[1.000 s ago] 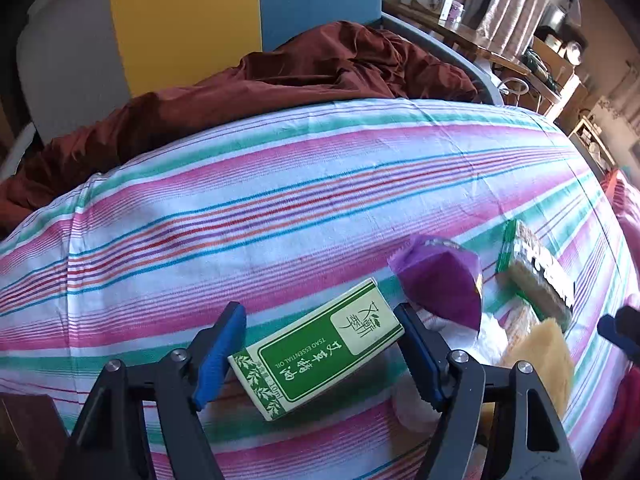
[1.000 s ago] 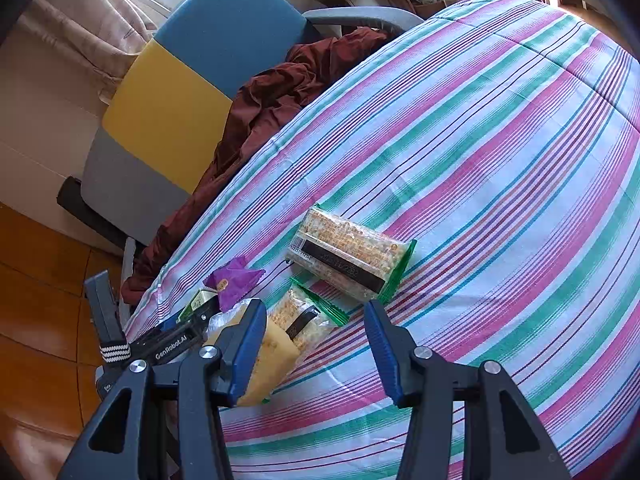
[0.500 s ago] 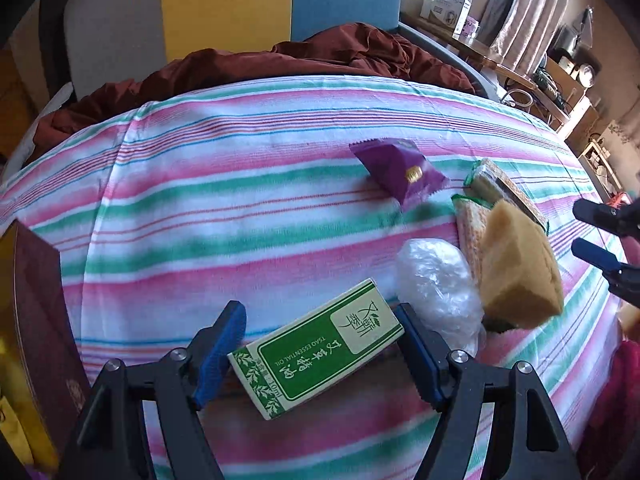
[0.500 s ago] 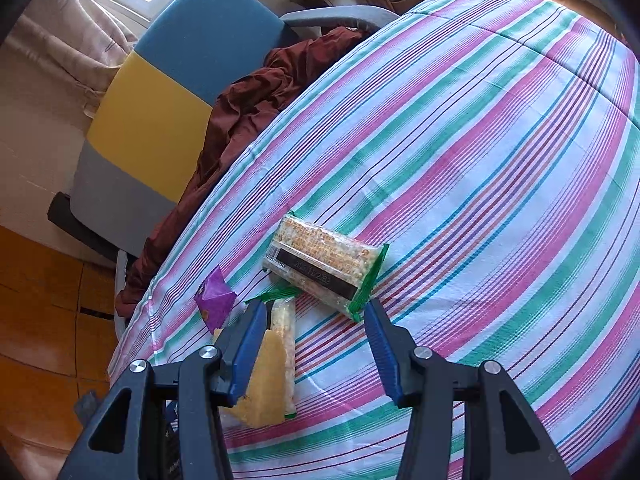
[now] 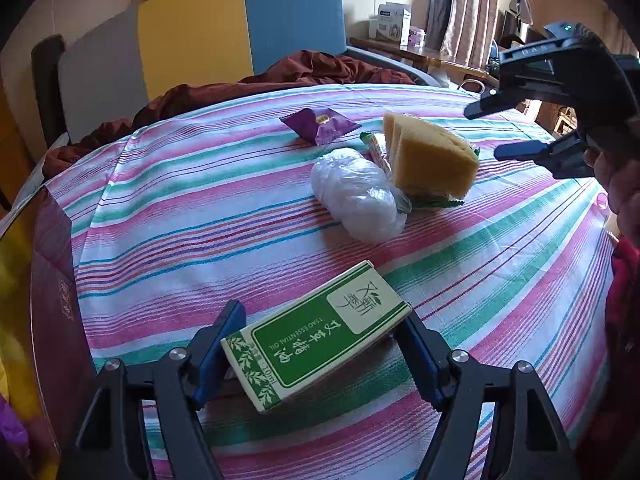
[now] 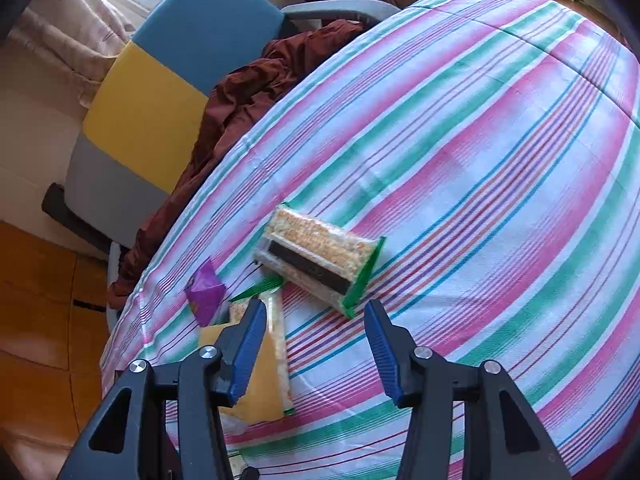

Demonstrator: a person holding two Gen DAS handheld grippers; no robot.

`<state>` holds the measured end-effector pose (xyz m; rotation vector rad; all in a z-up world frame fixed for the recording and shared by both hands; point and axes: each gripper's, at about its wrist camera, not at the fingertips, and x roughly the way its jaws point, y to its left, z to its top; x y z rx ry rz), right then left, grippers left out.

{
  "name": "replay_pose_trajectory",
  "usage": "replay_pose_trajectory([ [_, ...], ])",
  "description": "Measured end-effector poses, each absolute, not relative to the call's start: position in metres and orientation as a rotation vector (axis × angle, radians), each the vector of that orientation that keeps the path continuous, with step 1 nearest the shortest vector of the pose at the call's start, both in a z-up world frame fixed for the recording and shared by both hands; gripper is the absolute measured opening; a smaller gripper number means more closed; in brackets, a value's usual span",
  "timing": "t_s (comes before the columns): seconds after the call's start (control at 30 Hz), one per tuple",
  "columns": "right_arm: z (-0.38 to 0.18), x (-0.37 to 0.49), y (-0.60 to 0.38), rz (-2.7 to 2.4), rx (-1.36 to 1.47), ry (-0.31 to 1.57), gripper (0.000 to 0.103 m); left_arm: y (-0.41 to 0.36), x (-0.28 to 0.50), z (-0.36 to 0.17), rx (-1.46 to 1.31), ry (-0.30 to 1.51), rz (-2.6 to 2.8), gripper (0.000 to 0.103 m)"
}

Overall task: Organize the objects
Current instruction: 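Grasp the green printed box with the left gripper while the right gripper grasps the yellow sponge, then carry the green box into the gold tray and open the left gripper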

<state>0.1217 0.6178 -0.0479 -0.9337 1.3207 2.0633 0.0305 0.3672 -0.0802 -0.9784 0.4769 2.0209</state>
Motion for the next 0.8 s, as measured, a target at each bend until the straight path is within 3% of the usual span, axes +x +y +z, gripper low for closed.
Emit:
replay_pose_trajectory([
  [0.13,-0.04,0.102,0.6,2.191,-0.984,1.265,0.051,0.365,0.03,-0.081,-0.962,0.466,2.013,0.076],
  [0.33,-0.04,0.093,0.594,2.209,-0.99,1.228,0.061,0.364,0.029,-0.082,-0.941,0.457,2.018,0.076],
  [0.5,-0.031,0.074,0.572,2.299,-1.035,1.093,0.078,0.363,0.031,-0.082,-0.935,0.449,2.018,0.076],
  [0.67,-0.046,0.047,0.545,2.303,-1.246,0.876,0.077,0.363,0.031,-0.082,-0.931,0.444,2.016,0.076],
  [0.73,-0.048,0.048,0.542,2.283,-1.265,0.754,0.064,0.362,0.03,-0.082,-0.93,0.44,2.015,0.076],
  [0.8,-0.046,0.052,0.546,2.285,-1.263,0.769,0.06,0.361,0.031,-0.083,-0.93,0.438,2.015,0.076],
])
